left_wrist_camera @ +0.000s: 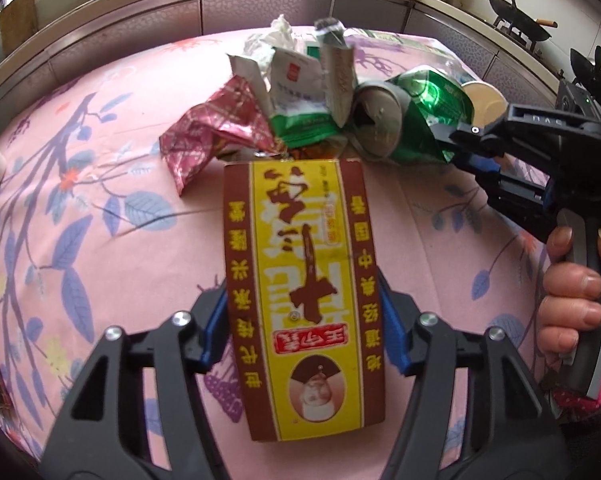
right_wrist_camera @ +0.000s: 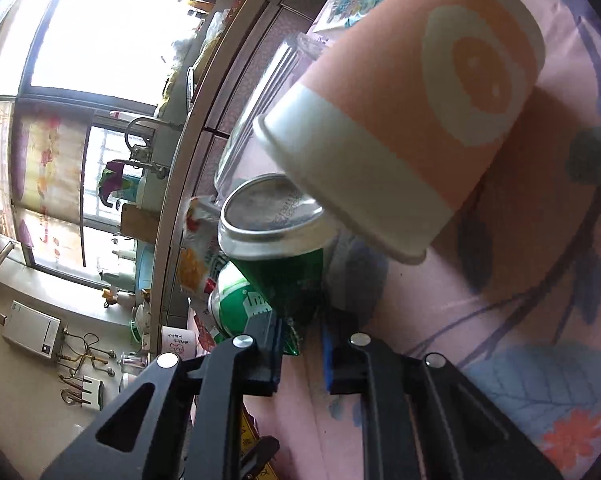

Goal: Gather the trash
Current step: 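Carry the box and green can to the beige bin and release both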

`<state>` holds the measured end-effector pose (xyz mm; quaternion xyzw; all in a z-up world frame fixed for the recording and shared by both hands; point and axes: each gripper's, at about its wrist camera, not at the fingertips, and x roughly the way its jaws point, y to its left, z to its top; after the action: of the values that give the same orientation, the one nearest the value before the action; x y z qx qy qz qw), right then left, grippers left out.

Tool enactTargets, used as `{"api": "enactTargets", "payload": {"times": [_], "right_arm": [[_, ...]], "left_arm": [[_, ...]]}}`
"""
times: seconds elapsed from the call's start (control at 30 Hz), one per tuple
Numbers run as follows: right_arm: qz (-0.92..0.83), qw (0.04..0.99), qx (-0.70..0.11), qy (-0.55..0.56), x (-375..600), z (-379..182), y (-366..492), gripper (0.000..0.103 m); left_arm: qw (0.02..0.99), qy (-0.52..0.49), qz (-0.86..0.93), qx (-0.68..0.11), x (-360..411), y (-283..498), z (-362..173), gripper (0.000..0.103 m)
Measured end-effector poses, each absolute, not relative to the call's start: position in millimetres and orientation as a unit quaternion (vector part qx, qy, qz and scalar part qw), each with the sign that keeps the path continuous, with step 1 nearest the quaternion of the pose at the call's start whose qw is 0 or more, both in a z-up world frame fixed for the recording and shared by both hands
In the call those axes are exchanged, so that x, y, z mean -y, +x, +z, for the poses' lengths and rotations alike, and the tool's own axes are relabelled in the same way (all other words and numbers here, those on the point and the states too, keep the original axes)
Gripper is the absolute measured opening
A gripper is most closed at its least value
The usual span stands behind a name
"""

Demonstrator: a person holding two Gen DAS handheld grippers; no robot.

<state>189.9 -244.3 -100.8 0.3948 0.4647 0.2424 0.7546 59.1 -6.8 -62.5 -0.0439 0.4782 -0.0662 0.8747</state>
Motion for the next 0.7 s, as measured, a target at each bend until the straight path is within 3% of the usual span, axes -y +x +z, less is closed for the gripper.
{"api": "enactTargets", "payload": {"times": [0.3, 0.7], "right_arm": [[0.296, 0.778, -0.449, 0.324, 284.7, -80.7, 131.4, 0.01], [0.238, 0.781, -0.408, 0.408, 393.8, -91.0, 88.2, 0.009]], "left_arm": [[0.881, -0.071, -0.132, -0.448, 4.1, 46.0, -42.0, 0.061], [0.856, 0.003, -0.22, -0.468, 95.0, 75.8, -49.4, 0.061]]}}
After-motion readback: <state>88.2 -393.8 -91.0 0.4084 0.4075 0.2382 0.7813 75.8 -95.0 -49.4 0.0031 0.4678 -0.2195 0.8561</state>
